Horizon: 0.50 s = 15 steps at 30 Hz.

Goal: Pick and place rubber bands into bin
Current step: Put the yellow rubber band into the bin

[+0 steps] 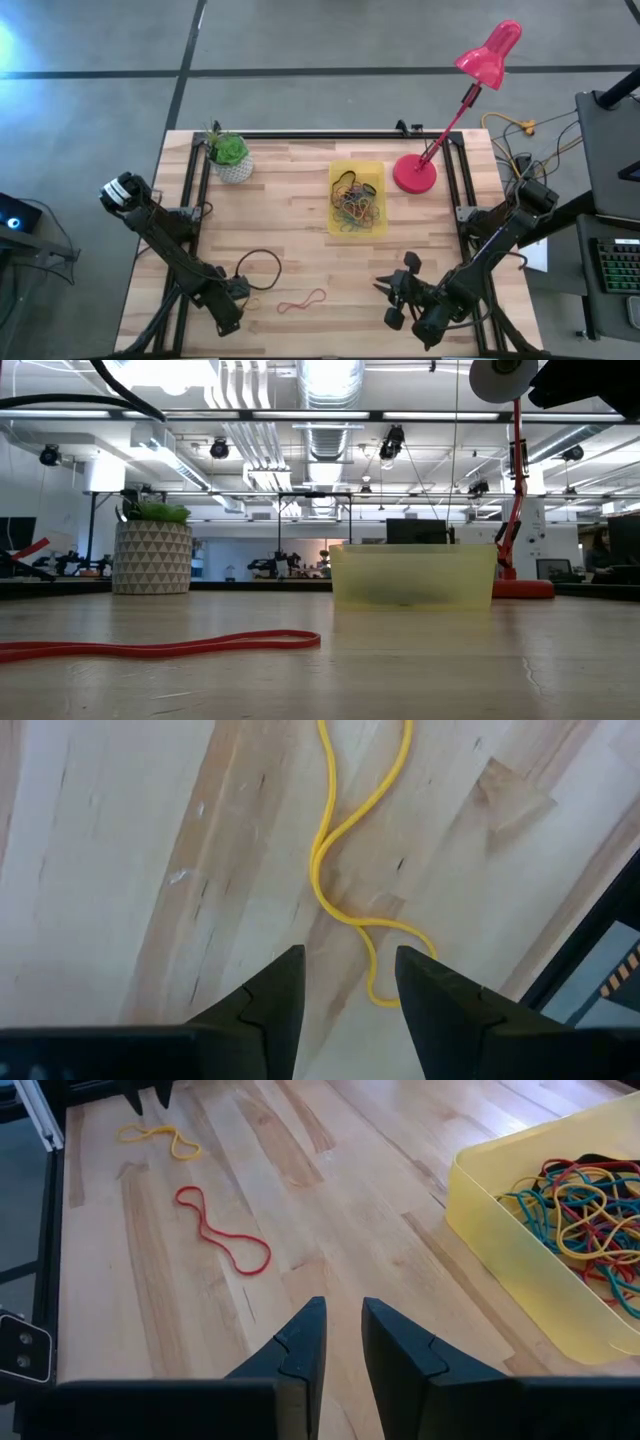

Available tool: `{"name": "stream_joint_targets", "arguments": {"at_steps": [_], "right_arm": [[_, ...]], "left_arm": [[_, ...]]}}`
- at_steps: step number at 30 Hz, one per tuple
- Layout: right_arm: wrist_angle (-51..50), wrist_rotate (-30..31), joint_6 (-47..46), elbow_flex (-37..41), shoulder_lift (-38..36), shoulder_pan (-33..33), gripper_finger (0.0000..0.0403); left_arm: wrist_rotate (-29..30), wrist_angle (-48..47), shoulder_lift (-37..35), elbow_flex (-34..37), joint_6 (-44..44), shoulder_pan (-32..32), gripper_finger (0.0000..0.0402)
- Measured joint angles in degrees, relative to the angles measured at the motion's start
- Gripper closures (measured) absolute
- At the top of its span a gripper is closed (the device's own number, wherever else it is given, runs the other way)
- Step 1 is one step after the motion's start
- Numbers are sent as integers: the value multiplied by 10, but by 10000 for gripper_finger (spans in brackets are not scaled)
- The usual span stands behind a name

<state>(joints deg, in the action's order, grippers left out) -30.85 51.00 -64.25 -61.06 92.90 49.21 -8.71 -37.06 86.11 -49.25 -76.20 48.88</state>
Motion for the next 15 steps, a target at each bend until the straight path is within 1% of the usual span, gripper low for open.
{"name": "stream_joint_targets", "arguments": {"at_steps": [6,15], "right_arm": [[0,0,0,0,0,0,344],[2,-5,-1,0,0,0,344]], "left_arm": [[5,0,7,1,-1,0,260],[6,21,23,1,-28,0,260]]}}
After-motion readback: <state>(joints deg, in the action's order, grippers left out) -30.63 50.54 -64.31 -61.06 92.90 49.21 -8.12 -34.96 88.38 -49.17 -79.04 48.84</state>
